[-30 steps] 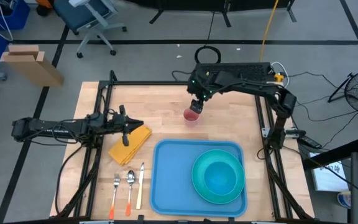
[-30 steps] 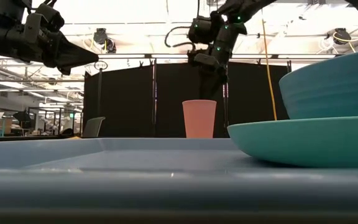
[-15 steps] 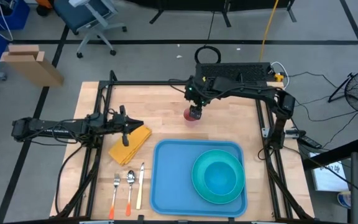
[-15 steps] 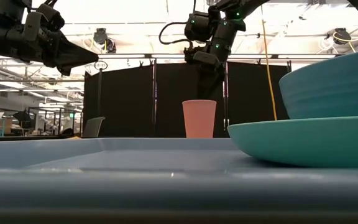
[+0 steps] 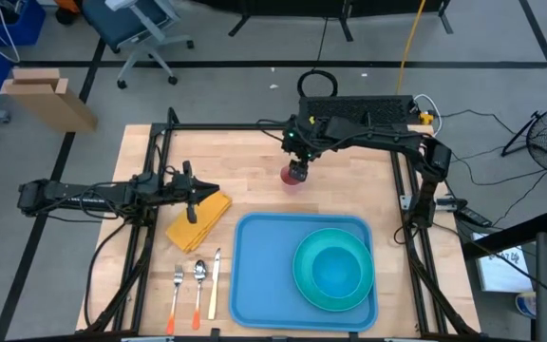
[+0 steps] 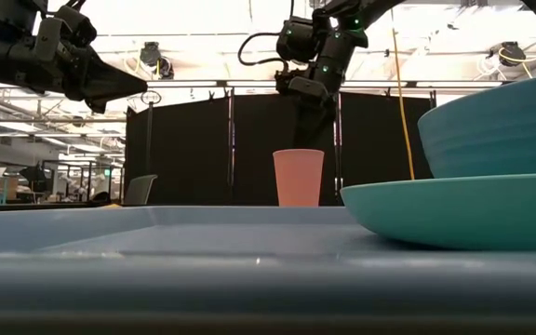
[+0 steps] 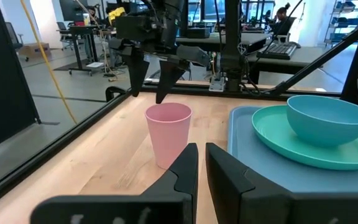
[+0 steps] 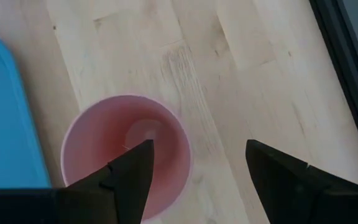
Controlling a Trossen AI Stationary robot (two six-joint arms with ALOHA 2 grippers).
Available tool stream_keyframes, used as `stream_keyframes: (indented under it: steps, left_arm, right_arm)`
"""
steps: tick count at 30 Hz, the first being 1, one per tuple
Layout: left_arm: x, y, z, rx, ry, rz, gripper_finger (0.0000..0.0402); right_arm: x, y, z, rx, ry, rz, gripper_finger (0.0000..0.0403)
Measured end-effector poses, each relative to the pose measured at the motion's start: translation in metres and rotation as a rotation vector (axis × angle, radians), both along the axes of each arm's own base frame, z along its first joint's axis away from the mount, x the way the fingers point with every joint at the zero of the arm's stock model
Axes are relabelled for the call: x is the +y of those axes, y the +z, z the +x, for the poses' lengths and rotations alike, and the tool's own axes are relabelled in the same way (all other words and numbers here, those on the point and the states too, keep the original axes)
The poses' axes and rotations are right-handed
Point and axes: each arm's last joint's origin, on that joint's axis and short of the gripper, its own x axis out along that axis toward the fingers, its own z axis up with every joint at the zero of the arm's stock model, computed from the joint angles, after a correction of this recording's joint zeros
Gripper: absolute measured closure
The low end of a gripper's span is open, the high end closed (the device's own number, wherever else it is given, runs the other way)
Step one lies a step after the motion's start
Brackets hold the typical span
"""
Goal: Set up tray
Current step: Put the pink cup to the top left of the blue plate on the blue tray
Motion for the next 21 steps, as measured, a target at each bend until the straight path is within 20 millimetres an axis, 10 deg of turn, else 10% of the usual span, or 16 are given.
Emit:
stream_keyframes:
  steps: [21]
  left_arm:
    - [0.0,0.0,0.0,0.004,-0.001,0.011,0.0366]
  right_arm:
    - [0.001,-0.033,-0.006,0.01,0.014,0.033,0.0168]
